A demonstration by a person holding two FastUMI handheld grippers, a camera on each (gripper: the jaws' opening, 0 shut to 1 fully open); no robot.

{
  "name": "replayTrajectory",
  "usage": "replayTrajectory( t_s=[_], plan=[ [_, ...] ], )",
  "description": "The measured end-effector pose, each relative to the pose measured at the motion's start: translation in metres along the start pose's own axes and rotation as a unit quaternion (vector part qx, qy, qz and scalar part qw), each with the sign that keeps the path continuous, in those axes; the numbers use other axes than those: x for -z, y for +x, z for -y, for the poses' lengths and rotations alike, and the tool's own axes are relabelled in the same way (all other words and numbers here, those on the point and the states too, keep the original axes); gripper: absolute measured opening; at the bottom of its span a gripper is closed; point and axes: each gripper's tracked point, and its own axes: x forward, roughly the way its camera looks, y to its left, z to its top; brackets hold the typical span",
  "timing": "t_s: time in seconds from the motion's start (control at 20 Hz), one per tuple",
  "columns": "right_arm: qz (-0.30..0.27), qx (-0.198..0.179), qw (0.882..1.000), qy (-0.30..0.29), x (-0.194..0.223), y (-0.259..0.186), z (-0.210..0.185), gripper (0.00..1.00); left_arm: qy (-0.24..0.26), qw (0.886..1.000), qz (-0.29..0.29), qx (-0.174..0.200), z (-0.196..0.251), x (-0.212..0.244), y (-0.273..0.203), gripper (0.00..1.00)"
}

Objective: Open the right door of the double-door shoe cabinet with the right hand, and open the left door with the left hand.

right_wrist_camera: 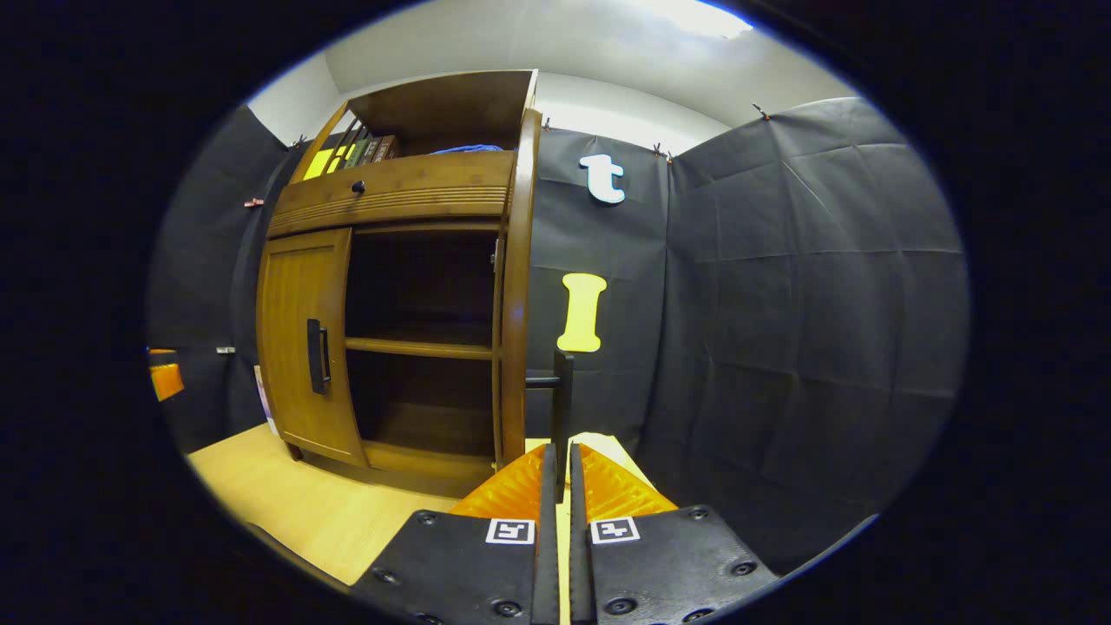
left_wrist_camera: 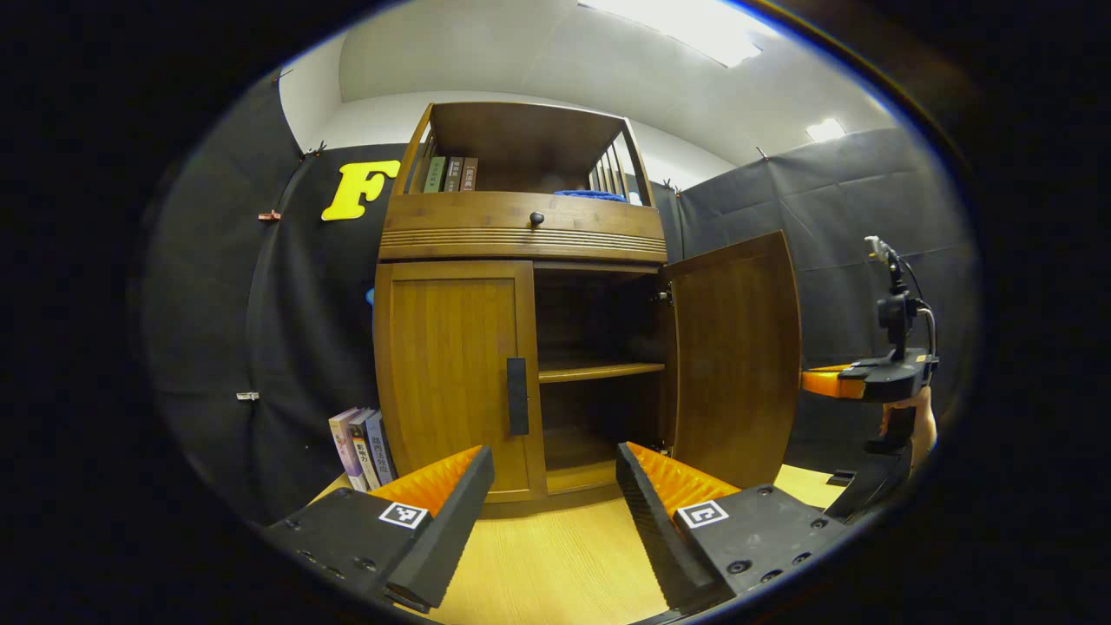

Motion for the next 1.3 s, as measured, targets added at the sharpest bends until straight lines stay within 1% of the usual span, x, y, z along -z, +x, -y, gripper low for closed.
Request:
replayTrajectory(
  t_s=[0.1,0.15,0.2,0.25,0.35,0.4,0.45,0.55,0.6,0.7,0.75,0.8,0.85,0.95,1.05,1.15,1.25,1.3],
  plan=[
    [0.007,-0.011,1.0,-0.009,-0.003,-0.013,-0.011,0.09,-0.006,1.0,-0.001,0.001,0.0,0.003,0.005,0.89],
    [0.013,-0.025,1.0,-0.012,-0.006,-0.019,-0.02,0.14,-0.009,1.0,-0.001,0.001,0.0,0.005,0.008,0.89],
    [0.017,-0.039,0.999,-0.015,-0.008,-0.025,-0.031,0.28,-0.01,1.0,0.0,-0.001,-0.001,0.004,0.011,0.89],
    [0.016,-0.063,0.998,-0.017,-0.008,-0.034,-0.048,0.42,-0.011,1.0,0.003,-0.004,-0.003,0.005,0.016,0.89],
    [0.014,-0.122,0.992,-0.004,-0.006,-0.045,-0.084,0.69,-0.011,1.0,0.012,-0.011,-0.007,0.004,0.029,0.89],
    [0.019,-0.138,0.99,0.002,-0.008,-0.055,-0.096,0.82,-0.009,1.0,0.018,-0.015,-0.009,0.003,0.038,0.89],
    [0.024,-0.146,0.989,0.005,-0.013,-0.051,-0.099,0.96,-0.006,1.0,0.024,-0.019,-0.012,0.003,0.047,0.89],
    [0.038,-0.146,0.989,0.001,-0.014,-0.052,-0.101,0.97,-0.001,0.999,0.04,-0.027,-0.016,-0.001,0.071,0.89],
    [0.045,-0.146,0.988,-0.003,-0.014,-0.054,-0.102,0.96,0.002,0.998,0.054,-0.032,-0.02,-0.006,0.084,0.89],
    [0.054,-0.144,0.988,-0.009,-0.015,-0.058,-0.1,0.97,0.018,0.996,0.081,-0.042,-0.029,-0.017,0.115,0.89],
    [0.056,-0.141,0.988,-0.01,-0.015,-0.06,-0.098,0.97,0.029,0.995,0.086,-0.049,-0.034,-0.017,0.129,0.88],
    [0.054,-0.137,0.989,-0.011,-0.014,-0.061,-0.095,0.97,0.037,0.994,0.09,-0.055,-0.038,-0.016,0.143,0.9],
    [0.05,-0.134,0.99,-0.012,-0.012,-0.061,-0.092,0.97,0.04,0.993,0.096,-0.059,-0.04,-0.015,0.158,0.89],
    [0.047,-0.132,0.99,-0.01,-0.011,-0.062,-0.091,0.97,0.026,0.993,0.094,-0.061,-0.044,-0.006,0.184,0.89],
    [0.051,-0.127,0.991,-0.007,-0.011,-0.059,-0.084,0.97,-0.006,0.993,0.1,-0.059,-0.049,0.001,0.21,0.9],
    [0.055,-0.12,0.991,-0.006,-0.01,-0.053,-0.076,0.97,-0.037,0.992,0.099,-0.065,-0.058,0.01,0.232,0.9],
    [0.053,-0.112,0.992,-0.008,-0.006,-0.046,-0.068,0.97,-0.039,0.992,0.088,-0.08,-0.071,0.022,0.255,0.88],
    [0.052,-0.11,0.992,-0.008,-0.004,-0.043,-0.064,0.97,-0.031,0.992,0.083,-0.086,-0.077,0.027,0.264,0.91]
  ],
)
